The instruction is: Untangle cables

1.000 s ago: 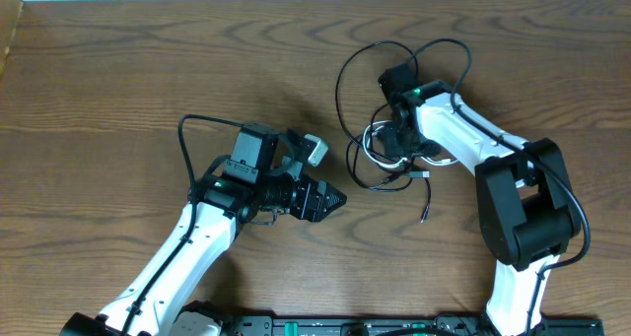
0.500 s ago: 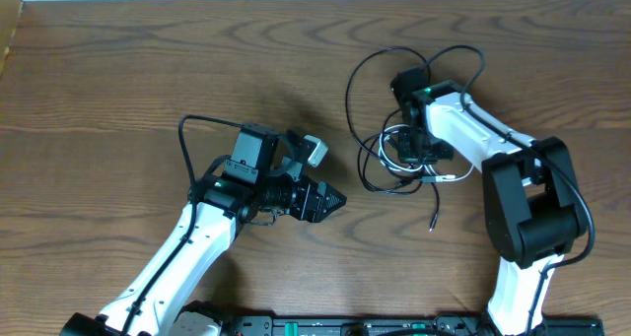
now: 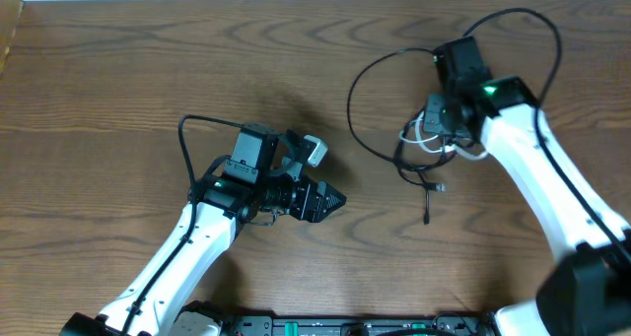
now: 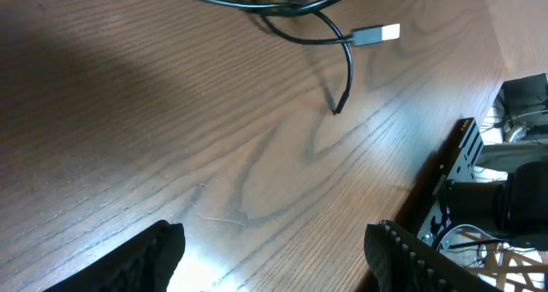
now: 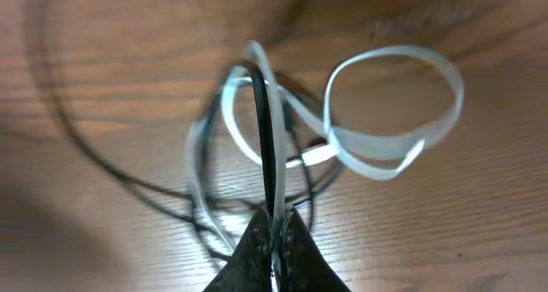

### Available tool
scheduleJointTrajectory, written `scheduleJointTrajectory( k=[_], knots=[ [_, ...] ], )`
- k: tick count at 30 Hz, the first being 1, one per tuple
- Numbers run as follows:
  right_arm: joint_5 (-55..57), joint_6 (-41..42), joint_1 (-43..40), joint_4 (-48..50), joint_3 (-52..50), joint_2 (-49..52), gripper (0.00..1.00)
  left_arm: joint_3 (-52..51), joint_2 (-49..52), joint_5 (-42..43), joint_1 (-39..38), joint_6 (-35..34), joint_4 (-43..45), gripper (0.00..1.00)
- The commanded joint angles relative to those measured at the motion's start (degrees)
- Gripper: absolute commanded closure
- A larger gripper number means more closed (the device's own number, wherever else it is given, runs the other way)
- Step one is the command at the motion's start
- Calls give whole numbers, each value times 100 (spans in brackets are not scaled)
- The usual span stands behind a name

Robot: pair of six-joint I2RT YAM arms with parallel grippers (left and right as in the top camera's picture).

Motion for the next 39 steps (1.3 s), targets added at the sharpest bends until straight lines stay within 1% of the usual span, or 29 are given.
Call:
scheduleJointTrajectory(
  k=[1,8,15,17,22,26,30,39],
  knots=[
    [92,-52,-17,-4,35,-490,99,-17,4,-55,-13,120,-13,28],
    [92,-87,-17,-299,35,-1152,99,-17,4,-52,-13,120,26,27],
    [111,-87,-17,-535,35,-1563,99,-17,4,28,-13,118,203,26],
    [111,-87,-17,-525,35,-1644,99,-17,4,151,-13,120,227,22],
    [-13,-87,-11,-376,39,-1812,99,-17,4,413,-13,120,358,19],
    [-632,-90,-9,-170,48,-1895,99,-17,9,745,-13,122,662,18],
    [-1322,-90,-7,-35,118,-1902,99,-17,9,1257,-13,120,1322,14],
    [-3283,-433,-2,-20,645,-1906,99,-17,17,1320,-13,57,2428,14]
  ],
)
